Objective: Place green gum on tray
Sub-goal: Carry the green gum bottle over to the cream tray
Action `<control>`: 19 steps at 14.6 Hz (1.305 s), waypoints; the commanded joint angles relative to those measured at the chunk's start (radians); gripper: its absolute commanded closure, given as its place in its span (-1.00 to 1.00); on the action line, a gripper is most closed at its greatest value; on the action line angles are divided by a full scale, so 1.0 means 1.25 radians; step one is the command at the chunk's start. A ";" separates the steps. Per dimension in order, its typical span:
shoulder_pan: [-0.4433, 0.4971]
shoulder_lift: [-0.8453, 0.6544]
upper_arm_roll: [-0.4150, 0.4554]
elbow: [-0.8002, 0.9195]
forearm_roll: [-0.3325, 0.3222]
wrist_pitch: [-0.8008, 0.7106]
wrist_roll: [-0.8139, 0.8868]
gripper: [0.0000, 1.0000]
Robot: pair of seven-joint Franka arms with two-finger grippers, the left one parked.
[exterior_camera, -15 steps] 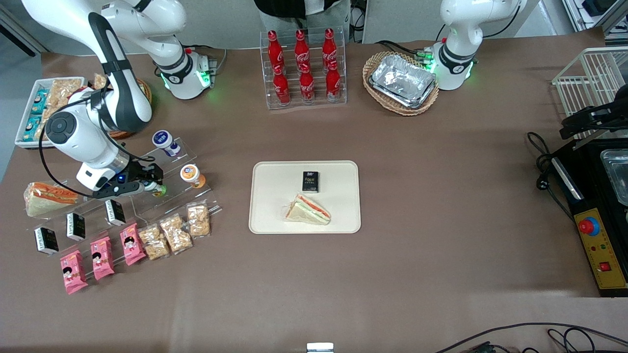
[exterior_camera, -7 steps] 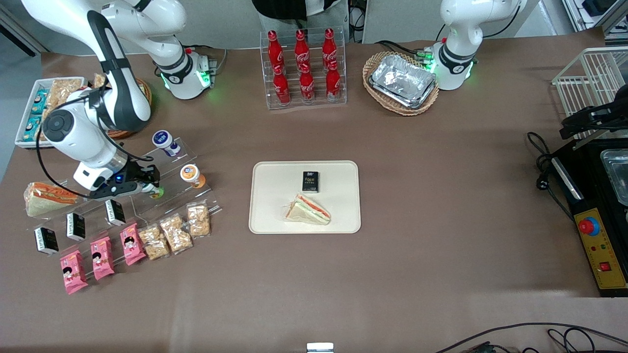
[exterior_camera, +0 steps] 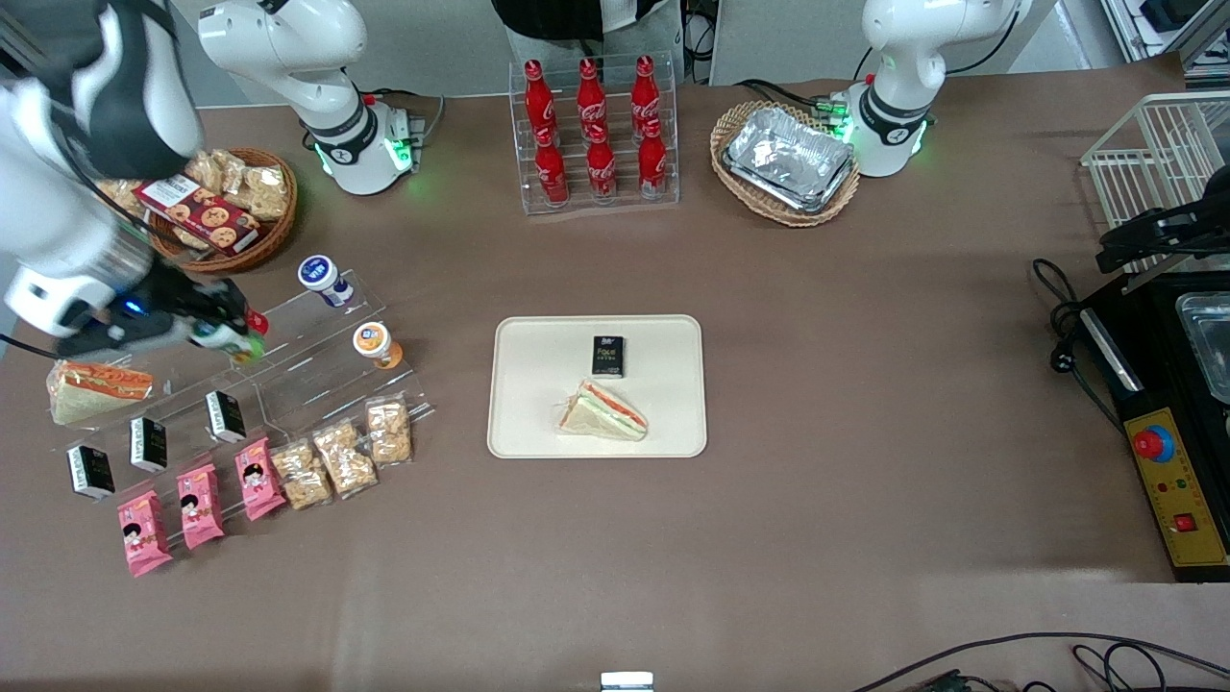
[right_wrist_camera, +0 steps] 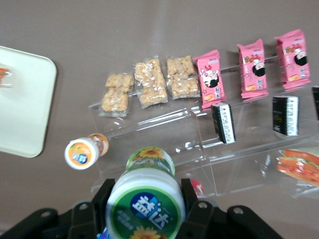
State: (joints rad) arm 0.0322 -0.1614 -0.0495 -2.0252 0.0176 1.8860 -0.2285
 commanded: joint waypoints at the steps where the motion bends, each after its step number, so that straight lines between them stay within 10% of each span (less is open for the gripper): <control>1: 0.002 0.022 0.003 0.131 0.013 -0.122 0.011 0.42; 5: 0.066 0.022 0.004 0.165 0.017 -0.171 0.112 0.42; 11: 0.362 0.060 0.003 0.182 0.007 -0.138 0.560 0.51; 19: 0.517 0.203 0.002 0.012 -0.009 0.212 0.785 0.51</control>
State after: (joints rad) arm 0.6531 0.0510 -0.0321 -1.8886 0.0215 1.9637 0.7071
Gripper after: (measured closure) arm 0.410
